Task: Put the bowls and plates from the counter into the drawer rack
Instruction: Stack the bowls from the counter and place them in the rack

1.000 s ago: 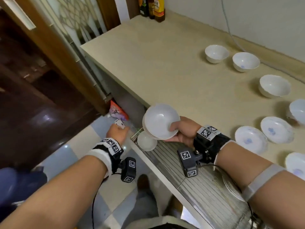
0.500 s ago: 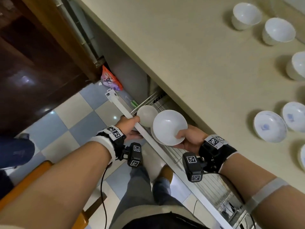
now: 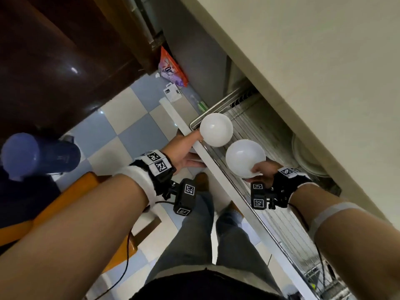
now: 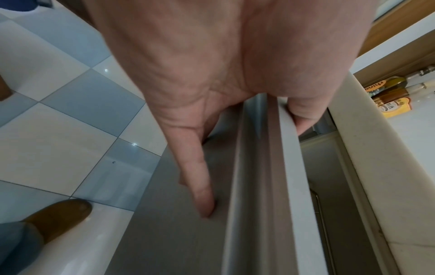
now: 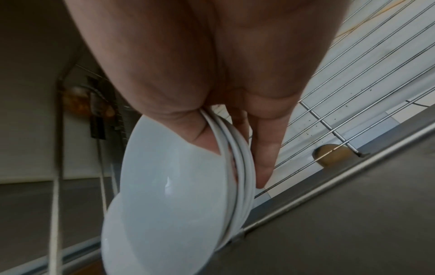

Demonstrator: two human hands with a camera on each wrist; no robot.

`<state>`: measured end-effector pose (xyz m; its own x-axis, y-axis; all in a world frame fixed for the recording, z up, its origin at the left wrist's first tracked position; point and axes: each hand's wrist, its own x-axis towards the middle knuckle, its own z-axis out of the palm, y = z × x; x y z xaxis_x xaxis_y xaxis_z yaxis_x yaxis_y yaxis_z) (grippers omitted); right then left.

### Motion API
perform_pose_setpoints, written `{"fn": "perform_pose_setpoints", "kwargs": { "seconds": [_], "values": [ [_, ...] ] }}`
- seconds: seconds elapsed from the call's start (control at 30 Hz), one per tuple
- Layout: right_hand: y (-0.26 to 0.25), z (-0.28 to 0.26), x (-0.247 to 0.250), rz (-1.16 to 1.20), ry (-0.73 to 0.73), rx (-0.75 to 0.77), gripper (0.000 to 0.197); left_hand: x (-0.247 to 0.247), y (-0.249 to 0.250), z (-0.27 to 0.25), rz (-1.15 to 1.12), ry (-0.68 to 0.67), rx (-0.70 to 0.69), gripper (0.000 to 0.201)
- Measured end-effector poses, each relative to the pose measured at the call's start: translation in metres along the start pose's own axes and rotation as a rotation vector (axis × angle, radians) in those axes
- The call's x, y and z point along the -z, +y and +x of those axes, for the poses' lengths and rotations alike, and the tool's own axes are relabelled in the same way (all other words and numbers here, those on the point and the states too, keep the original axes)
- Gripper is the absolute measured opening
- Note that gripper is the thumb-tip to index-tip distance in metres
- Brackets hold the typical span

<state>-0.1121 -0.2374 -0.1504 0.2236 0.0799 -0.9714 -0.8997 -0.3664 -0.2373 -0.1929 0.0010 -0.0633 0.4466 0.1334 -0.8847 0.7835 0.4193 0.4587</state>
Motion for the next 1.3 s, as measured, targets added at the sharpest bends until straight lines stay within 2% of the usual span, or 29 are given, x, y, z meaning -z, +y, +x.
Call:
{"fn": "perform_pose_setpoints", "kwargs": {
  "seconds": [0.23, 0.33, 0.4, 0.53, 0.63, 0.77, 0.87, 0.97, 1.0, 1.1, 1.13, 1.2, 1.27, 1.3],
  "values": [
    [0.008, 0.042, -0.009, -0.166, 0.044, -0.021, 0.063, 0.003, -0.008, 0.004, -0.004, 0.021, -0.034, 0.045],
    [0.008, 0.050, -0.005, -0.261, 0.060, 0.019, 0.051, 0.004, -0.008, 0.007, -0.010, 0.045, -0.038, 0.044],
    [0.007, 0.049, -0.004, -0.269, 0.047, 0.006, 0.045, 0.005, -0.009, 0.009, -0.012, 0.053, -0.038, 0.049],
    [0.005, 0.053, -0.004, -0.311, 0.068, 0.012, 0.048, 0.001, -0.006, 0.006, 0.009, 0.052, -0.019, 0.040],
    [0.002, 0.042, 0.000, -0.298, 0.030, 0.004, 0.046, -0.003, -0.005, -0.001, 0.028, 0.079, 0.002, 0.045],
    [0.000, 0.019, 0.013, -0.214, 0.051, 0.004, 0.033, -0.006, -0.003, -0.011, 0.117, 0.180, 0.003, 0.067],
    [-0.006, -0.011, 0.018, -0.207, 0.093, 0.017, 0.012, -0.007, 0.005, -0.018, 0.204, 0.297, -0.016, 0.086],
    [-0.013, -0.037, 0.024, -0.209, 0.089, 0.110, 0.017, -0.009, 0.029, -0.031, 0.365, 0.454, 0.002, 0.133],
    [-0.016, -0.048, 0.024, -0.193, 0.086, 0.151, 0.023, -0.012, 0.042, -0.038, 0.408, 0.481, -0.008, 0.137],
    [-0.028, -0.106, 0.017, 0.000, 0.040, 0.169, 0.027, -0.030, 0.084, -0.049, 0.504, 0.539, -0.163, 0.112],
    [-0.030, -0.121, 0.015, 0.054, 0.012, 0.189, 0.027, -0.042, 0.099, -0.053, 0.551, 0.502, -0.216, 0.105],
    [-0.036, -0.151, 0.016, 0.125, -0.018, 0.269, 0.028, -0.071, 0.123, -0.058, 0.627, 0.298, -0.291, 0.080],
    [-0.040, -0.181, 0.023, 0.210, 0.006, 0.361, 0.029, -0.106, 0.138, -0.064, 0.679, 0.055, -0.311, 0.038],
    [-0.040, -0.192, 0.029, 0.268, 0.040, 0.398, 0.028, -0.123, 0.143, -0.067, 0.692, -0.036, -0.313, 0.025]
  ]
}}
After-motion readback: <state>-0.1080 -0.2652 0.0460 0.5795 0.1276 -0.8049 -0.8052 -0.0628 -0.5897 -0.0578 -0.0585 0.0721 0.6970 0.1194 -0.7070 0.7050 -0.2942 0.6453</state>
